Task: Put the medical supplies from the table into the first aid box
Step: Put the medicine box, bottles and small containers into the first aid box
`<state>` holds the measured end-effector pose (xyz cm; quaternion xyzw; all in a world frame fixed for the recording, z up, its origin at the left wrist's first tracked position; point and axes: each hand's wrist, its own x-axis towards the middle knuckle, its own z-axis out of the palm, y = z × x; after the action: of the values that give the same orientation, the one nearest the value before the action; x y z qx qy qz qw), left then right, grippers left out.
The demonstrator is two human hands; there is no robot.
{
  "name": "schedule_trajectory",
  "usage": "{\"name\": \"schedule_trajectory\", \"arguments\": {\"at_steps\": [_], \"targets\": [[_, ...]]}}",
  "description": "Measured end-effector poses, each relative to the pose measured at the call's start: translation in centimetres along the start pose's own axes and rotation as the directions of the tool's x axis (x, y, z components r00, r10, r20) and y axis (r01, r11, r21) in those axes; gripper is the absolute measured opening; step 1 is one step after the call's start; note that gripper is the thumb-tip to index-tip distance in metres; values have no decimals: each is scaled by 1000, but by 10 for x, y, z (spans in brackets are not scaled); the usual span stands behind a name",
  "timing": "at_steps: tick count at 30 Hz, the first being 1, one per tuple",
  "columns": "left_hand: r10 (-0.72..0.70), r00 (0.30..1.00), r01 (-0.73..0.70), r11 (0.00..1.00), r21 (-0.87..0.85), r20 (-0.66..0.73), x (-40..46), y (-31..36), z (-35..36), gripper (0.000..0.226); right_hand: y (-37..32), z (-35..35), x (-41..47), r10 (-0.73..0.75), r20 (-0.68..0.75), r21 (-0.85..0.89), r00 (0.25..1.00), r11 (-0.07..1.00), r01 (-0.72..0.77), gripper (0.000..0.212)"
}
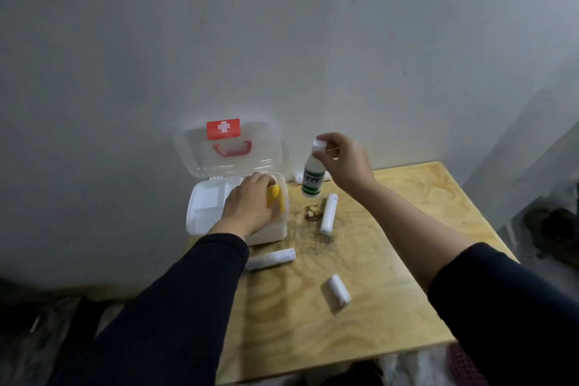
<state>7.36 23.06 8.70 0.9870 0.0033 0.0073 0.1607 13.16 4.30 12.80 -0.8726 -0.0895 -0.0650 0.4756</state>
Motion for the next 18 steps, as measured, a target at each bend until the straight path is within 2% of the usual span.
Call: {"name": "schedule_trajectory", "arguments": {"at_steps": [4, 8, 12, 18], "targets": [[-141, 986, 141, 990, -2, 86, -19, -40, 9, 68, -18, 34, -13, 24, 10, 42, 1000, 999, -24, 30], [-190, 973, 182, 981, 70, 132, -30, -62, 14, 68, -25, 64, -19, 33, 14, 36, 999, 999, -34, 29], [-195, 965, 193, 981, 27, 174, -35, -72, 20, 80, -21, 87, -21, 44, 66, -46, 997, 998, -41, 30], [-173, 960, 161, 984, 71, 222, -35, -77, 25, 86, -1, 109, -30, 100, 135, -176, 986, 981, -75, 33]]}}
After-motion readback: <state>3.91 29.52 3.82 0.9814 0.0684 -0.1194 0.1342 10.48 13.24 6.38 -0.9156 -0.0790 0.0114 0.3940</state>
